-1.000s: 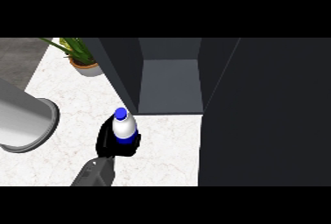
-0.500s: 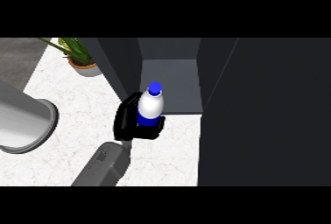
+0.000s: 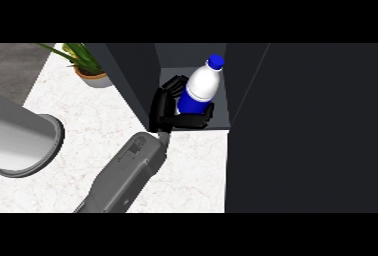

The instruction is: Pick up the bottled water, place it into the cabinet and close the cabinet

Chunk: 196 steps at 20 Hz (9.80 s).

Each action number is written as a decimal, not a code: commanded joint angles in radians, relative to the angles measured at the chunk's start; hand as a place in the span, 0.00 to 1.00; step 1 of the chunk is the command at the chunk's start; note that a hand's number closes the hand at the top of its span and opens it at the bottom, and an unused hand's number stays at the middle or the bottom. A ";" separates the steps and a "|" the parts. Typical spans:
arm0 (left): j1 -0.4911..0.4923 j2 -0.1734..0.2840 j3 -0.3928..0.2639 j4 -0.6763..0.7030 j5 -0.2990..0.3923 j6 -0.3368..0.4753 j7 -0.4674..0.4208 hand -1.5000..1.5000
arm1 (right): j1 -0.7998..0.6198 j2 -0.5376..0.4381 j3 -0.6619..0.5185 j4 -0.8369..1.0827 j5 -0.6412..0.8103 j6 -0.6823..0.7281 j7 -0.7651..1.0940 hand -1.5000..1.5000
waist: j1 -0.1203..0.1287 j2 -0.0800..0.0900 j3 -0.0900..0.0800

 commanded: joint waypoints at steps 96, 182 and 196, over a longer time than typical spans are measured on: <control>0.601 0.309 -0.159 -0.764 0.171 -0.216 -0.086 0.00 | 0.084 -0.230 0.094 -0.142 0.134 0.329 -0.044 1.00 | 0.029 -0.017 -0.001; 0.961 0.786 0.279 -0.958 0.542 -0.747 -0.079 0.00 | -0.685 -0.234 0.480 0.104 -0.112 0.204 0.427 1.00 | 0.311 0.072 -0.025; 0.946 0.787 0.296 -0.930 0.564 -0.753 -0.070 0.00 | -1.097 -0.128 0.338 0.356 -0.082 0.150 0.669 1.00 | 0.293 0.050 -0.020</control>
